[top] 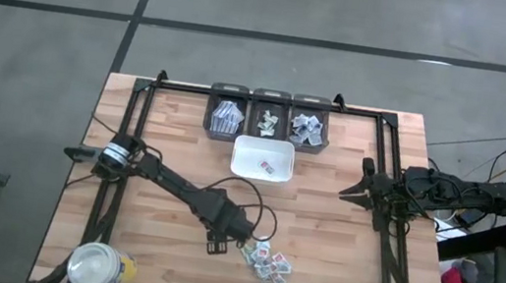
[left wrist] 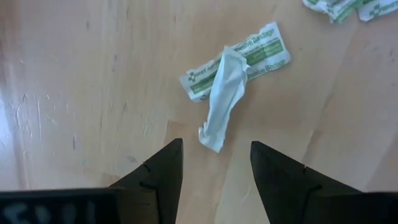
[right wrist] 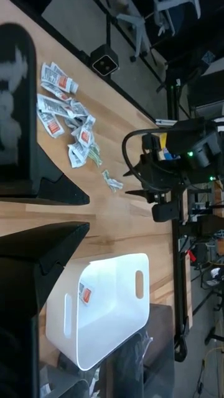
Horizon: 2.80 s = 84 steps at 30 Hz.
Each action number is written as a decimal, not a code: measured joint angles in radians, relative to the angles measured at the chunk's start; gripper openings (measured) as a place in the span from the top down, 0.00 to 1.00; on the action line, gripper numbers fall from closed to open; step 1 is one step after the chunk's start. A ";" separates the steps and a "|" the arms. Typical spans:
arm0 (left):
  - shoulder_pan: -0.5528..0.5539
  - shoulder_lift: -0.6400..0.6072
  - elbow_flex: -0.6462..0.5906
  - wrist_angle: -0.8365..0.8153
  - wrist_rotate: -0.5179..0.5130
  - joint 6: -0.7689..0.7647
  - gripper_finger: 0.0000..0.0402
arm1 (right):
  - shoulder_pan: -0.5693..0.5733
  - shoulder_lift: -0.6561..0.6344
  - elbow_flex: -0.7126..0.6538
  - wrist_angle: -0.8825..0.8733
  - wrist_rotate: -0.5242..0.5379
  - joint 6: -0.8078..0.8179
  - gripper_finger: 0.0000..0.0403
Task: Pick & Place First Aid Supplies
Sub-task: Put the green band aid into the middle black bin
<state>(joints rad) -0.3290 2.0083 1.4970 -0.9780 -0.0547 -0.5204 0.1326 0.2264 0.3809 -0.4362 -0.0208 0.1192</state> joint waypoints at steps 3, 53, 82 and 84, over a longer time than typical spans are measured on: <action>0.004 0.000 -0.016 0.014 0.000 0.022 0.55 | 0.000 0.000 0.000 0.000 0.000 0.000 0.87; 0.032 -0.332 0.068 0.102 -0.389 -0.234 1.00 | 0.000 0.002 0.000 0.002 0.000 0.000 0.87; 0.722 -0.092 0.270 0.219 -0.165 0.308 1.00 | -0.007 0.135 0.000 0.172 0.260 -0.149 0.87; 0.746 -0.059 0.285 0.219 -0.159 0.337 1.00 | -0.016 0.151 0.000 0.200 0.261 -0.148 0.87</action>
<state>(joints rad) 0.4169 1.9489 1.7816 -0.7595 -0.2133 -0.1832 0.1166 0.3778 0.3809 -0.2358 0.2399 -0.0290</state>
